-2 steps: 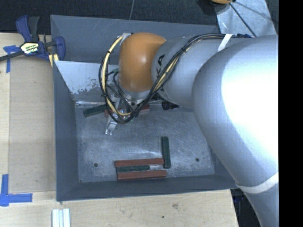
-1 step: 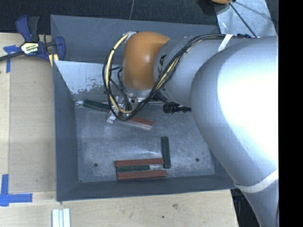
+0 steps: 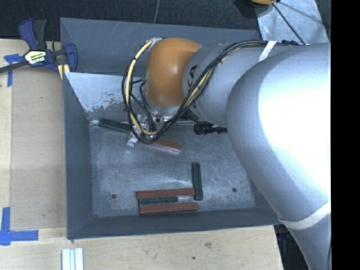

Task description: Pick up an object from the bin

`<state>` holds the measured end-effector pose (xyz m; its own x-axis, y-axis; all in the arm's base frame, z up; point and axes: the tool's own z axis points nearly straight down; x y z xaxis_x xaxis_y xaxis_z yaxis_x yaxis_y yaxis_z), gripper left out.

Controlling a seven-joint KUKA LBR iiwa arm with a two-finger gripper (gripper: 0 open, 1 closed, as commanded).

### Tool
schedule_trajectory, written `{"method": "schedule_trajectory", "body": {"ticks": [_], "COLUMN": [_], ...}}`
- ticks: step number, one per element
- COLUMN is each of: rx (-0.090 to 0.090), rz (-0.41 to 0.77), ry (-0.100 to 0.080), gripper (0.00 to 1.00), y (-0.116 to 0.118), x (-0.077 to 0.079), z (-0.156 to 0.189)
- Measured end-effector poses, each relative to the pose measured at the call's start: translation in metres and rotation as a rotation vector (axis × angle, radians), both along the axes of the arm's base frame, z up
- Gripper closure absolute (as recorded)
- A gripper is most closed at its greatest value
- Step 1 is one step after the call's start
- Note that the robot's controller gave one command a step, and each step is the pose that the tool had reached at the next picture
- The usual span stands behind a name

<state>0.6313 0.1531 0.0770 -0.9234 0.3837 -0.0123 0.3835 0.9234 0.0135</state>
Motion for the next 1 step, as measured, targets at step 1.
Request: {"method": "schedule_trajectory", "body": {"ticks": [1], "rx": [-0.007], "rz": [0.002], "ry": [0.012], "gripper": [1.00], "y": [-0.0002], "x": [0.0010], "z": [0.0104]}}
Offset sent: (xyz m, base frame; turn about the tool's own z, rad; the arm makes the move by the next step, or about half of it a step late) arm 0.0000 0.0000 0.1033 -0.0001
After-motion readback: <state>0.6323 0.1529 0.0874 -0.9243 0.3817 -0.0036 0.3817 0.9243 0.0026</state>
